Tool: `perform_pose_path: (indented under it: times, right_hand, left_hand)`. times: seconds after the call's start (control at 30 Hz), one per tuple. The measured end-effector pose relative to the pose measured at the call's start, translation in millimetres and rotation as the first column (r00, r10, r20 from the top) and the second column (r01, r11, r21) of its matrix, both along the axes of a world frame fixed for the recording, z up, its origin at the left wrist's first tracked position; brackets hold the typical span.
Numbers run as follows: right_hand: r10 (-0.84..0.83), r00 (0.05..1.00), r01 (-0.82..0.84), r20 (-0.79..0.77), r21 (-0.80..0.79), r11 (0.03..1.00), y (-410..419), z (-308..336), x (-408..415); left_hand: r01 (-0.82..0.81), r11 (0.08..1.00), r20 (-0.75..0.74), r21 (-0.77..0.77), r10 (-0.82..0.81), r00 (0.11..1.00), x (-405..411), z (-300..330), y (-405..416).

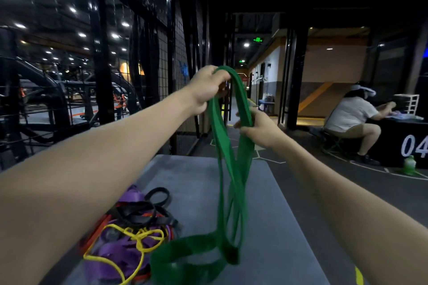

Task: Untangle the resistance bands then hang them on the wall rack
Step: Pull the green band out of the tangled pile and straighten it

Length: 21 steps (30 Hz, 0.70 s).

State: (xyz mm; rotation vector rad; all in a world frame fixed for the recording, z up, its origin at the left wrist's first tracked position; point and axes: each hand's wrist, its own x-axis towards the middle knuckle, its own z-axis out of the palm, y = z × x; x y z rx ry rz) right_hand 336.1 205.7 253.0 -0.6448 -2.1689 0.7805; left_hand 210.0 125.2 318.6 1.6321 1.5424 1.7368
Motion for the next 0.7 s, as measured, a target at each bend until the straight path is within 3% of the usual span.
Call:
perform_pose_path:
  times: [0.17,0.3,0.37,0.5,0.7]
  right_hand:
    - [0.009,0.992,-0.015,-0.126,-0.049,0.999,-3.7,18.9,-1.4]
    - [-0.082,0.960,0.073,-0.268,-0.043,0.996,-1.4,56.9,1.3]
    - [-0.077,0.953,0.096,-0.294,0.051,0.994,-8.1,76.4,1.3]
    - [-0.026,0.972,0.092,-0.234,0.275,0.957,-25.1,102.4,1.7]
    - [-0.025,0.990,0.070,-0.138,0.328,0.942,-36.7,102.0,-10.1]
  left_hand:
    - [-0.037,0.999,0.045,-0.023,0.038,0.998,-21.8,1.6,-18.8]
    - [-0.034,0.992,-0.028,-0.122,0.030,0.999,-33.4,-5.6,-35.4]
    - [-0.013,0.980,-0.117,-0.200,-0.011,0.993,-36.6,-8.1,-41.6]
    - [0.014,0.977,-0.186,-0.215,-0.055,0.981,-37.5,-5.5,-48.7]
    - [0.120,0.978,-0.050,-0.172,-0.131,0.990,-28.7,-6.4,-52.8]
